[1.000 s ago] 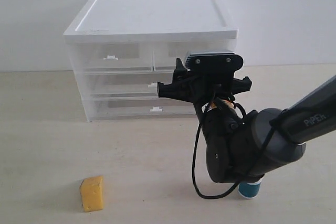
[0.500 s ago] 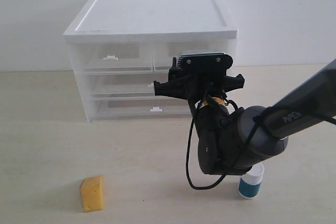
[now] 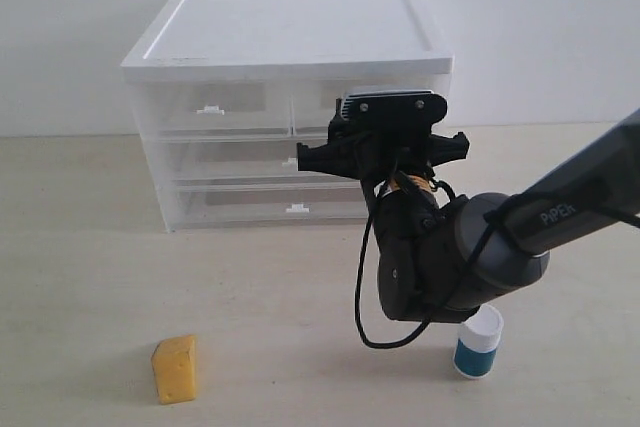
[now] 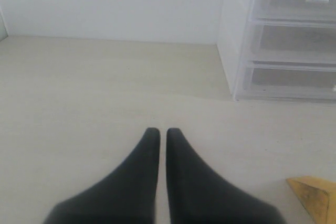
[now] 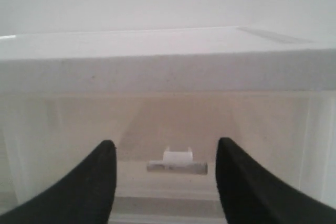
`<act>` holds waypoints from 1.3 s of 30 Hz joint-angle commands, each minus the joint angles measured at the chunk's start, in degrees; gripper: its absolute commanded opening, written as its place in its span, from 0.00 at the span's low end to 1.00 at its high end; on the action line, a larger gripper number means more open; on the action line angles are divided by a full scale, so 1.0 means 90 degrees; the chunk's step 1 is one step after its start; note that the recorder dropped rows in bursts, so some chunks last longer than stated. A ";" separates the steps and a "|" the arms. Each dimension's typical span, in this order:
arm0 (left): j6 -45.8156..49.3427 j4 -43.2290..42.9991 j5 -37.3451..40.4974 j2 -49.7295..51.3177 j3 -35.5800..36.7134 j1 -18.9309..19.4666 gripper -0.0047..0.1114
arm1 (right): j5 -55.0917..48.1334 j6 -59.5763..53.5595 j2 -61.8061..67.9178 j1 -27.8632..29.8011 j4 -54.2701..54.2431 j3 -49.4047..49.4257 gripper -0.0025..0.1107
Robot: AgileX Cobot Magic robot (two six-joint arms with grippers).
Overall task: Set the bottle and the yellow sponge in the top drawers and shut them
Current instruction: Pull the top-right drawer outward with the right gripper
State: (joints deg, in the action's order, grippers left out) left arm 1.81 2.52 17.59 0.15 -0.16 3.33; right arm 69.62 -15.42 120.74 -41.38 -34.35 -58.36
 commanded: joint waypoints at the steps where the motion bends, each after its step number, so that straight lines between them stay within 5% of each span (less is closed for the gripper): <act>1: 0.0013 -0.0023 0.0007 -0.0017 0.0018 0.0010 0.08 | 0.0038 -0.0110 -0.0006 0.0031 0.0004 -0.0039 0.28; 7: 0.0013 -0.0023 0.0007 -0.0017 0.0018 0.0010 0.08 | -0.0050 -0.0225 -0.0006 0.0031 -0.0215 -0.0039 0.02; 39: 0.0013 -0.0023 0.0007 -0.0017 0.0018 0.0010 0.08 | 0.0038 0.0466 -0.0853 -0.0435 -0.0421 0.1757 0.02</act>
State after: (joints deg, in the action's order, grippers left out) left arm 1.81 2.52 17.59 0.15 -0.16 3.33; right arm 72.83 -12.96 114.21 -45.14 -36.58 -44.95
